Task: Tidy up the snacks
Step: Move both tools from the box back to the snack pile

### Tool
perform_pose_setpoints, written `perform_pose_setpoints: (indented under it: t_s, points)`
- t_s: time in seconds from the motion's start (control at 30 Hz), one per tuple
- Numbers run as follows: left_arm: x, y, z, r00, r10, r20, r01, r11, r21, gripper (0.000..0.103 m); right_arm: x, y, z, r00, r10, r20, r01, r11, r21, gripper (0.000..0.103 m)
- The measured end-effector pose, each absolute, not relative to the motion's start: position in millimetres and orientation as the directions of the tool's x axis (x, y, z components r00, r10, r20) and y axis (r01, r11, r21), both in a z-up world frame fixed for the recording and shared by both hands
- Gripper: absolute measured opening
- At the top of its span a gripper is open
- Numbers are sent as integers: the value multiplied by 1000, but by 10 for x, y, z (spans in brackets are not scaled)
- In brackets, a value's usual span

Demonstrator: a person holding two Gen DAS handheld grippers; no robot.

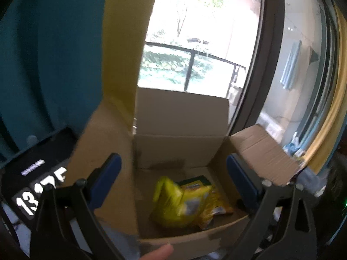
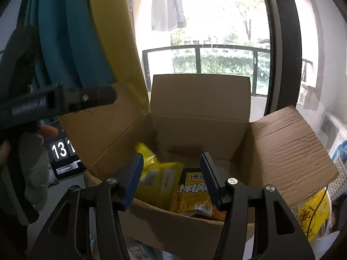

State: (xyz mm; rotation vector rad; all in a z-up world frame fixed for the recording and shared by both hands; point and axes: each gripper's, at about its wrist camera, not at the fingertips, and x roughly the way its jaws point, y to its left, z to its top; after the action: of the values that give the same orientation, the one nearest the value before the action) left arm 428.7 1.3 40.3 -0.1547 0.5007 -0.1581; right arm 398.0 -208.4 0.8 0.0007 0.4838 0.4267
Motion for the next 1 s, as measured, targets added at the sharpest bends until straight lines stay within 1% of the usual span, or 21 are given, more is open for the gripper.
perform_pose_setpoints:
  t_s: [0.2, 0.53, 0.77, 0.83, 1.0]
  points:
    - [3987, 76, 373, 859, -187, -478, 116, 978, -173, 98, 3765, -2140, 64, 808, 380, -450, -381, 920, 92, 57]
    - [3295, 101, 377, 882, -170, -439, 133, 985, -114, 98, 3160, -2209, 256, 828, 370, -422, -377, 923, 71, 57]
    - [2867, 164, 276, 877, -173, -449, 132, 984, -120, 98, 2777, -2176, 259, 826, 373, -422, -388, 920, 54, 58]
    - [2774, 185, 229, 873, -171, -456, 130, 984, -119, 98, 2686, -2170, 226, 823, 372, -429, -389, 920, 52, 59]
    - [2619, 215, -42, 847, -161, -507, 122, 986, -110, 98, 2548, -2146, 108, 811, 370, -453, -395, 918, 41, 67]
